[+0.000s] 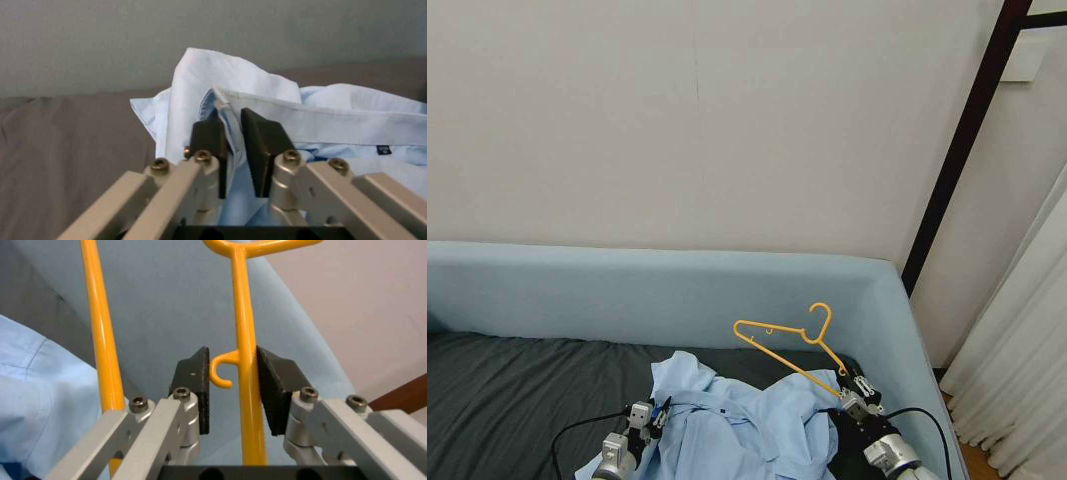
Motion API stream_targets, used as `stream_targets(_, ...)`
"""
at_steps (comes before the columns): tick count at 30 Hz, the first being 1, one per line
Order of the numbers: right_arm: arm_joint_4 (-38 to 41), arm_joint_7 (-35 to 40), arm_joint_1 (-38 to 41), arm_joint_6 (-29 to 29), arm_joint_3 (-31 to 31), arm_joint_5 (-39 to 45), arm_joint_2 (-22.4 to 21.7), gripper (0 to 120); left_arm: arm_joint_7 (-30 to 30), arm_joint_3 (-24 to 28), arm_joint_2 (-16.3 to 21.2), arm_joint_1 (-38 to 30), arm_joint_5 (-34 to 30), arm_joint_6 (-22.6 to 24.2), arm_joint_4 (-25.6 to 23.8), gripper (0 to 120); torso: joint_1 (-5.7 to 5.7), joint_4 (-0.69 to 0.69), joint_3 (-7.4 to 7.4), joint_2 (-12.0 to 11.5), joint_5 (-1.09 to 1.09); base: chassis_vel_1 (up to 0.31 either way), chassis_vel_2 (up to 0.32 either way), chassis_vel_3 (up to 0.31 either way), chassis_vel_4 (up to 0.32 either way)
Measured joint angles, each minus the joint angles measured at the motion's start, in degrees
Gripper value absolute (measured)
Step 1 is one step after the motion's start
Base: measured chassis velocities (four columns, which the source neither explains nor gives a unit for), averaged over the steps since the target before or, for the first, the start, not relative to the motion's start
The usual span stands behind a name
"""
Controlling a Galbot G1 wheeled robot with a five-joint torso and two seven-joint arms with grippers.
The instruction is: Pick up the clothes from the sofa and hang them on the clothes hanger.
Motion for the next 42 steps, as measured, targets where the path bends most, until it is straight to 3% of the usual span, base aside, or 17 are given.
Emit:
stream_targets(3, -0.1, 0.1, 0.0, 0.3, 0.0, -0.3, 0.2, 22, -0.1, -0.2, 0.2, 0.6, 0.0, -0.1, -0.2, 0, 0.00, 0.00, 0.00, 0.0, 0.00, 0.000, 0.000, 0.000, 0.000)
stream_targets(21, 2.8, 0.4, -2.9, 1.2, 1.0, -1.5, -0.9, 22, -0.2, -2.2, 1.6, 1.7, 0.0, 1.0, -4.5, 0, 0.00, 0.00, -0.01, 0.0, 0.00, 0.000, 0.000, 0.000, 0.000)
stream_targets(29, 8.2, 0.6, -9.5, 1.9, 4.0, -2.8, -3.0, 22, 0.1, -2.8, 4.0, 0.6, -3.4, 1.9, -7.7, 0, 0.00, 0.00, -0.01, 0.0, 0.00, 0.000, 0.000, 0.000, 0.000)
stream_targets(42, 16.3, -0.7, -21.2, 4.8, 10.5, -8.1, -2.8, 22, -1.6, -1.7, 6.8, -3.1, -8.7, 5.3, -12.9, 0, -0.01, 0.00, 0.00, 0.0, 0.00, 0.000, 0.000, 0.000, 0.000)
